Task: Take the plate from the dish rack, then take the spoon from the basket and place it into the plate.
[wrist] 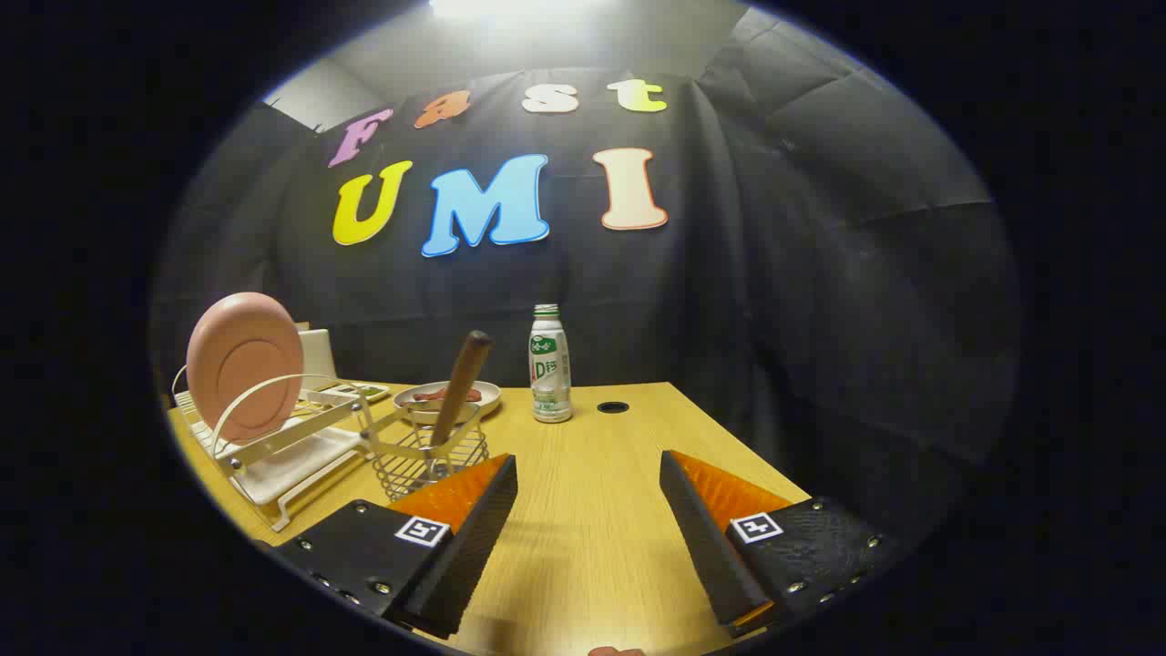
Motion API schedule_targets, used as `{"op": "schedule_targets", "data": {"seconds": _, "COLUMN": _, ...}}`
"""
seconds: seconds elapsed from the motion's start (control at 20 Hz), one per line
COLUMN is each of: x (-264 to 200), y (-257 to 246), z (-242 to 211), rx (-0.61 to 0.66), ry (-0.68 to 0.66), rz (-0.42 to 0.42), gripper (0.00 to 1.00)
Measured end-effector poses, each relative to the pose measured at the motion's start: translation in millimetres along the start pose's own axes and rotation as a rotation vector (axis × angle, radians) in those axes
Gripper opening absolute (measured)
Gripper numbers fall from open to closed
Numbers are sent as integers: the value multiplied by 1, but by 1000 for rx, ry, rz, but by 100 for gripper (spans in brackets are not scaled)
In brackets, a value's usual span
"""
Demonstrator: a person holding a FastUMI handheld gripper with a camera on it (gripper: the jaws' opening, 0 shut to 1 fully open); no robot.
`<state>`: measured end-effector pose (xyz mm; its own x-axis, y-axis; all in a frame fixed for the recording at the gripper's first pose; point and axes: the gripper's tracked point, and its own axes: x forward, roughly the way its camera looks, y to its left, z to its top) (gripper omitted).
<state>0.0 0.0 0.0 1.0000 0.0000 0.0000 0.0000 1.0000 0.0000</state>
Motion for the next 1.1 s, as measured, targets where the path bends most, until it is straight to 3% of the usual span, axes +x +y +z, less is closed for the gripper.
{"op": "schedule_targets", "data": {"seconds": 0.25, "x": 11, "y": -53, "z": 27, "rx": -34, "ry": -54, "rz": -151, "gripper": 96}}
{"op": "schedule_targets", "data": {"seconds": 0.55, "x": -55, "y": -100, "z": 56, "rx": -73, "ry": 0, "rz": -264, "gripper": 96}}
{"op": "schedule_targets", "data": {"seconds": 0.8, "x": -113, "y": -77, "z": 89, "rx": -42, "ry": 28, "rz": -279, "gripper": 97}}
{"op": "schedule_targets", "data": {"seconds": 1.1, "x": -158, "y": 0, "z": 126, "rx": -16, "ry": 66, "rz": -221, "gripper": 96}}
